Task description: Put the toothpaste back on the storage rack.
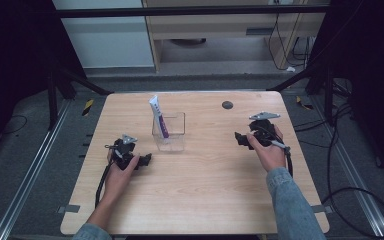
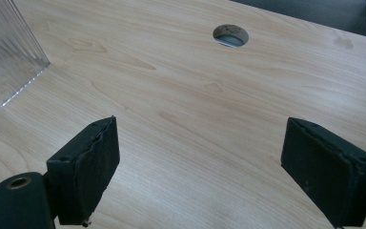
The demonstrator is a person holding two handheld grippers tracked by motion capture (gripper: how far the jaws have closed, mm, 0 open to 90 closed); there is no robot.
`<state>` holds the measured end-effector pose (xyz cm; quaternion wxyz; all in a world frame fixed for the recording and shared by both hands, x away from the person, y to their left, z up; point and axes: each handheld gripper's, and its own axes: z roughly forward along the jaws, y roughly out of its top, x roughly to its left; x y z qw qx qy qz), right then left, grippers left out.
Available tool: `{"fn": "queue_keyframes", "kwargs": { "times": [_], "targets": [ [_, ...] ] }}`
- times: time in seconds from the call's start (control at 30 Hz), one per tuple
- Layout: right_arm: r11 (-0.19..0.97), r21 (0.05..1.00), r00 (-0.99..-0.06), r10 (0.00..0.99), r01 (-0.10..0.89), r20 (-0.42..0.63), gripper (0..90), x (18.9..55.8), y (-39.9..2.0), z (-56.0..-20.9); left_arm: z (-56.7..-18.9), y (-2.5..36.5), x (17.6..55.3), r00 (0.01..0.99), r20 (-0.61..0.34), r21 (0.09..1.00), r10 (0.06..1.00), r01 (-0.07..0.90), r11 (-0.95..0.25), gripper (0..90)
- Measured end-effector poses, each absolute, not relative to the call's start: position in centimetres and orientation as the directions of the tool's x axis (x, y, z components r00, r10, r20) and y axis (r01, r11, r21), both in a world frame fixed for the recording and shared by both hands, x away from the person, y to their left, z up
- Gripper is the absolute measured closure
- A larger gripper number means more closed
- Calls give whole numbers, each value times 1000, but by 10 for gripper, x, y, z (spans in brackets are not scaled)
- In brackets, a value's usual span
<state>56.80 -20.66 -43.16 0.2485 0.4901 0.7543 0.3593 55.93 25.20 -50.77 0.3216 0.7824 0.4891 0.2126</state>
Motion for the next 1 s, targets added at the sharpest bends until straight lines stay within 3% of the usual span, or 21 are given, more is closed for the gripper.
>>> {"fn": "queue_keyframes", "kwargs": {
  "times": [0.7, 1.0],
  "targets": [
    [181, 751, -361, 929, 635, 82, 130, 567, -219, -477, -508, 252, 559, 431, 18, 711, 902, 629, -315, 0],
    [180, 741, -336, 939, 647, 66, 127, 569, -222, -492, -508, 252, 559, 431, 18, 711, 902, 629, -314, 0]
  ]
}}
